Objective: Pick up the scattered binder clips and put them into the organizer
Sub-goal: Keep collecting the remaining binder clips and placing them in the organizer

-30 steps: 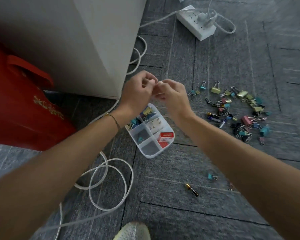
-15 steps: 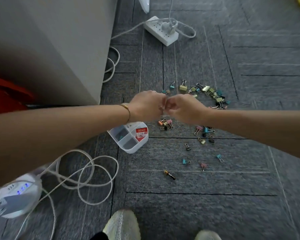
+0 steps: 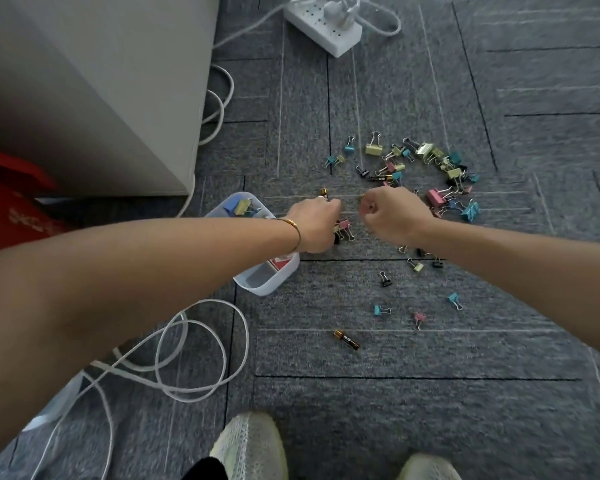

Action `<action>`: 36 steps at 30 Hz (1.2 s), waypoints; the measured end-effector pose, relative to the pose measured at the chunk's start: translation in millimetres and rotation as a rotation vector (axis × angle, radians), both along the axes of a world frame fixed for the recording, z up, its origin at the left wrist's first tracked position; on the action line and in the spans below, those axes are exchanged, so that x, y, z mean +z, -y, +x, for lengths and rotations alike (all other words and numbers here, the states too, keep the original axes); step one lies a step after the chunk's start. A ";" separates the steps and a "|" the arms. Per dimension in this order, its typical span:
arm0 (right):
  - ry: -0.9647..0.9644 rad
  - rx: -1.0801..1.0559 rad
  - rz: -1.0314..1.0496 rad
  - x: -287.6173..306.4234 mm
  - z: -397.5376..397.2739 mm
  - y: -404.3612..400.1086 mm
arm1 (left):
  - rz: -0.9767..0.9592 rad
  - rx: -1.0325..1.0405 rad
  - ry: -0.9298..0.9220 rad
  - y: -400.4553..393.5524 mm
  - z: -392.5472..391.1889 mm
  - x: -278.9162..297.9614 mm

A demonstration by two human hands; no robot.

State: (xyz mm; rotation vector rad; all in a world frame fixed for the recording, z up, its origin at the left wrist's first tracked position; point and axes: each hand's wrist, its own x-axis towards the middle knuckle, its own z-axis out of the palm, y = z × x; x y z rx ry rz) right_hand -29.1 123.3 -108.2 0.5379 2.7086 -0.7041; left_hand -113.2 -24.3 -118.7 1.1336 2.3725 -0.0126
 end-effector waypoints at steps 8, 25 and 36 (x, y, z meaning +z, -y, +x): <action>0.020 0.063 0.041 -4.3 -19.8 11.2 | 0.063 -0.062 -0.055 -6.9 -12.8 -5.1; 0.016 0.453 0.307 -23.9 -21.2 16.1 | 0.425 0.898 1.074 10.5 -51.4 21.1; 0.184 -0.388 -0.731 -14.9 -15.1 -9.3 | -0.033 0.069 0.076 -1.7 -7.7 0.5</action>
